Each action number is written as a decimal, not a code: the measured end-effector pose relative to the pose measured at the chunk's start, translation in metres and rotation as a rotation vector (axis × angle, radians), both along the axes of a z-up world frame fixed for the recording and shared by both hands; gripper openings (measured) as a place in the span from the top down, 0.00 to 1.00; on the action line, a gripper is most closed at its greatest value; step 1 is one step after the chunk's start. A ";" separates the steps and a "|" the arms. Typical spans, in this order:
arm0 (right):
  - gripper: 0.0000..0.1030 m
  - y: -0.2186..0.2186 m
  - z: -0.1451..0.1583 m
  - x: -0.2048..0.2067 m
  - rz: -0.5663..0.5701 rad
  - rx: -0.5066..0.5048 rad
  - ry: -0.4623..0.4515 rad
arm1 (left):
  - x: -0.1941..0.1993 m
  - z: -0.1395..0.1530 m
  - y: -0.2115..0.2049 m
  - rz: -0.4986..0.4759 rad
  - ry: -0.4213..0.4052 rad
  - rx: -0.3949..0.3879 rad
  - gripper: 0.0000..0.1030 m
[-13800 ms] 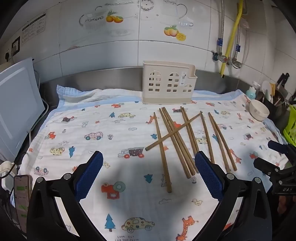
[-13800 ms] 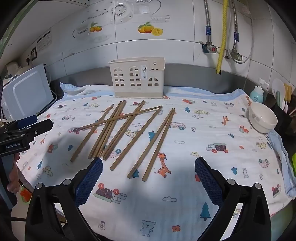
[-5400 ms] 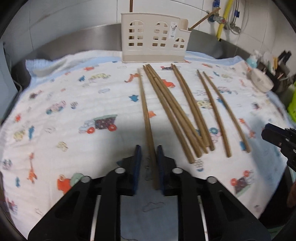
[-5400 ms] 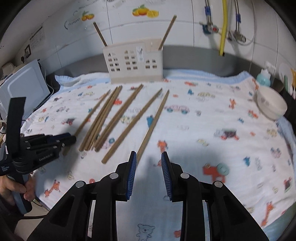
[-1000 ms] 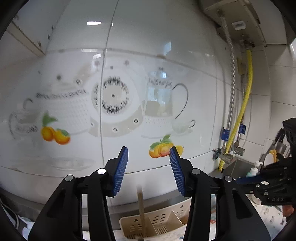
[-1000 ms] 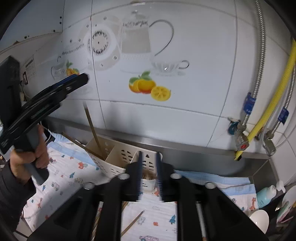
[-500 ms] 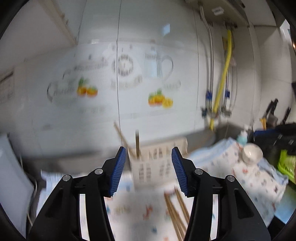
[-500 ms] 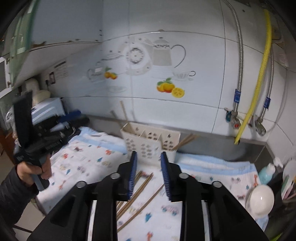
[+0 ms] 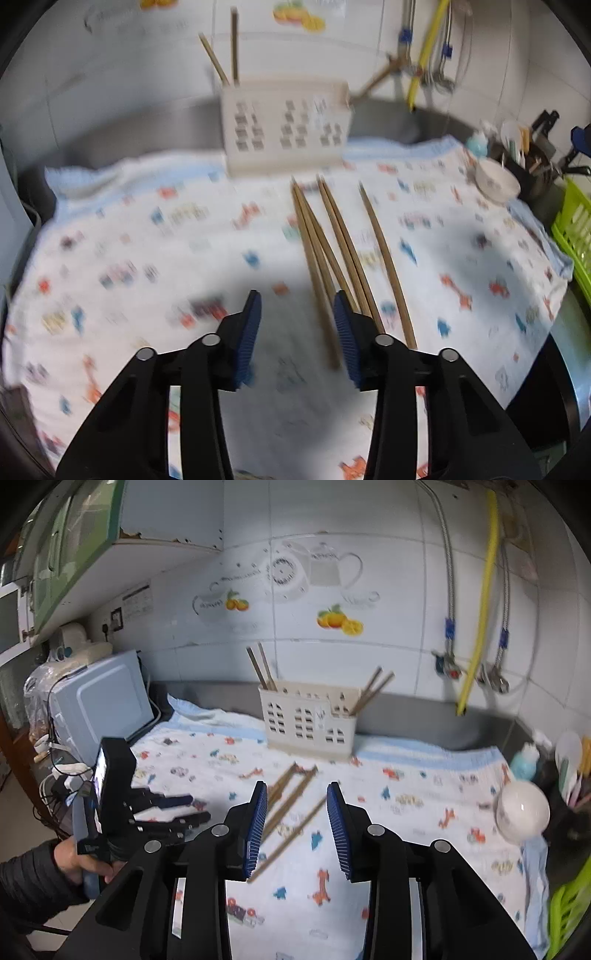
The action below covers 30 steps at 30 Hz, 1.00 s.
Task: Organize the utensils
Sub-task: 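Grasp a third chopstick with the right tool while the left tool grasps one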
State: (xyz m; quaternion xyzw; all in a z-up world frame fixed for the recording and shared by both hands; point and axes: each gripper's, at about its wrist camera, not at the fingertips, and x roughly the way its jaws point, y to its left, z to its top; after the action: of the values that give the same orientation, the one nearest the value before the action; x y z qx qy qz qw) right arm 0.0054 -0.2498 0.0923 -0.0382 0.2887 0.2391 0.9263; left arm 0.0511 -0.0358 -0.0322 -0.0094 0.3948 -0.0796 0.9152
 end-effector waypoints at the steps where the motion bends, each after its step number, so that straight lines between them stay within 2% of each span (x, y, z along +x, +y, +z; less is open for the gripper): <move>1: 0.67 -0.001 -0.005 -0.001 -0.005 0.006 0.010 | -0.001 -0.008 -0.003 -0.002 0.011 0.002 0.65; 5: 0.67 -0.002 -0.028 -0.003 -0.033 0.010 0.043 | -0.001 -0.028 -0.007 0.000 0.054 -0.010 0.70; 11: 0.67 0.005 -0.059 -0.004 -0.043 -0.002 0.094 | 0.003 -0.040 -0.009 0.002 0.086 -0.025 0.70; 15: 0.67 0.012 -0.075 -0.003 -0.051 -0.022 0.111 | 0.005 -0.040 -0.012 0.015 0.065 0.027 0.70; 17: 0.67 0.017 -0.083 -0.003 -0.053 -0.034 0.120 | 0.009 -0.042 -0.010 0.053 0.065 0.095 0.74; 18: 0.67 0.019 -0.088 -0.002 -0.049 -0.034 0.130 | 0.011 -0.043 -0.006 0.062 0.070 0.096 0.74; 20: 0.67 0.026 -0.100 0.000 -0.050 -0.036 0.152 | 0.015 -0.045 0.005 0.079 0.078 0.058 0.76; 26: 0.70 0.049 -0.129 0.008 -0.038 -0.023 0.222 | 0.009 -0.032 0.022 0.080 0.062 -0.079 0.76; 30: 0.71 0.069 -0.144 0.012 -0.039 -0.047 0.234 | 0.003 -0.028 0.016 0.049 0.058 -0.101 0.76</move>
State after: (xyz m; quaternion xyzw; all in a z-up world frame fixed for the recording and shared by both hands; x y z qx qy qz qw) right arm 0.0174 -0.1809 -0.0515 -0.0261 0.4011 0.2171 0.8895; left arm 0.0537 -0.0196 -0.0605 -0.0674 0.4162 -0.0768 0.9035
